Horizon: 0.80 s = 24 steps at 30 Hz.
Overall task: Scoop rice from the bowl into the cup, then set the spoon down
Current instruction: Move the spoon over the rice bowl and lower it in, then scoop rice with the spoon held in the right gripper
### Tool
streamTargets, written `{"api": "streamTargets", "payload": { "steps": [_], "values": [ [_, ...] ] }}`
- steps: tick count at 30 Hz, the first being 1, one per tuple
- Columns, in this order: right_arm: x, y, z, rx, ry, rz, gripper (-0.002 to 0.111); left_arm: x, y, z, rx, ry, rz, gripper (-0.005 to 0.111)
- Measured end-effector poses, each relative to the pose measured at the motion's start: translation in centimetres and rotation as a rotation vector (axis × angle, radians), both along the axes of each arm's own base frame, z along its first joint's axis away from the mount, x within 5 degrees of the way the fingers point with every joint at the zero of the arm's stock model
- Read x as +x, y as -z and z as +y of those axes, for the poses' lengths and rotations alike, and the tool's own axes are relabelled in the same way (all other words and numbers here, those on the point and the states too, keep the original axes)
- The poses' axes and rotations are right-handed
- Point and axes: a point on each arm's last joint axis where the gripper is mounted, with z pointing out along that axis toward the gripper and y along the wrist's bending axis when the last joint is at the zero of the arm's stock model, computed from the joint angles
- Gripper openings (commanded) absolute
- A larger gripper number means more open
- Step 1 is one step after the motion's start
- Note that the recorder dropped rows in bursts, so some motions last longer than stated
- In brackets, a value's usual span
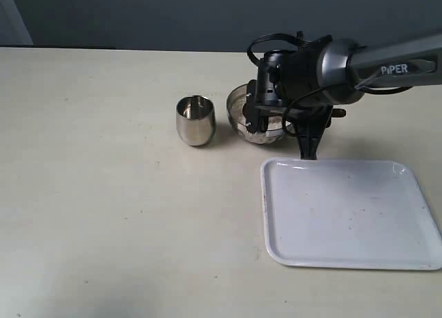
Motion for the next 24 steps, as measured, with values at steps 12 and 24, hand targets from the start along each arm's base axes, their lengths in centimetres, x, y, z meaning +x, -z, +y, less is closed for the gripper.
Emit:
{"api": "streamTargets", "payload": {
  "steps": [12,24],
  "values": [
    [0.9,-0.4,0.1,-0.073,-0.083,-0.097,-0.001,0.0,0.0,0.0,0.000,0.000,0.000,0.000],
    [0.7,1.3,0.6,-0.048,-0.106,-0.023,-0.001,0.0,0.0,0.0,0.000,0.000,0.000,0.000]
  ]
}}
